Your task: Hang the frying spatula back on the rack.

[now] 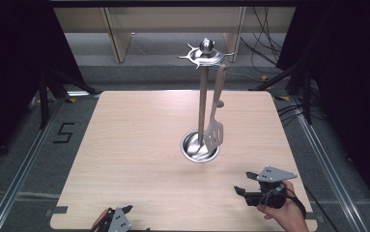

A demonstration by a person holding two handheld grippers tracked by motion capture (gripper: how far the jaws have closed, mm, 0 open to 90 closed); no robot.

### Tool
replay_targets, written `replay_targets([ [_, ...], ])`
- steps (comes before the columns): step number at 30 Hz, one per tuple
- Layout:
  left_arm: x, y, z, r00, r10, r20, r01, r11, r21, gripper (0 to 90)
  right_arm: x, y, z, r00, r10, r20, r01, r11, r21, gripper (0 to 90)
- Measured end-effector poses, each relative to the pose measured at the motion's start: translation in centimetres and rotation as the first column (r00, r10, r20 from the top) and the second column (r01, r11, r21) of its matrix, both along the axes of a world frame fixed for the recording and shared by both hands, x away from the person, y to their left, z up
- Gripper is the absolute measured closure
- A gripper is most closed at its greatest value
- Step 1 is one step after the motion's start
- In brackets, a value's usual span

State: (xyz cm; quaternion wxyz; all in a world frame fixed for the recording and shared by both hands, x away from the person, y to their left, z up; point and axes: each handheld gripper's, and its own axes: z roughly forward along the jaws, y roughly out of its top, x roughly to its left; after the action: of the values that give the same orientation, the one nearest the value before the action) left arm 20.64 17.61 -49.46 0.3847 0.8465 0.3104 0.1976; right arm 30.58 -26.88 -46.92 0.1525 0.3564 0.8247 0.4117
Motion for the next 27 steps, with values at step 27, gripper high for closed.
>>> replay_targets([
  [27, 0.0, -0.1, -0.2, 0.9997, 0.016, 0.019, -0.016, 0.9998, -0.008, 15.3, -2.7, -1.6, -1.0, 0.9997, -0.017, 0.019, 0.017, 1.000, 0.016, 31.3],
])
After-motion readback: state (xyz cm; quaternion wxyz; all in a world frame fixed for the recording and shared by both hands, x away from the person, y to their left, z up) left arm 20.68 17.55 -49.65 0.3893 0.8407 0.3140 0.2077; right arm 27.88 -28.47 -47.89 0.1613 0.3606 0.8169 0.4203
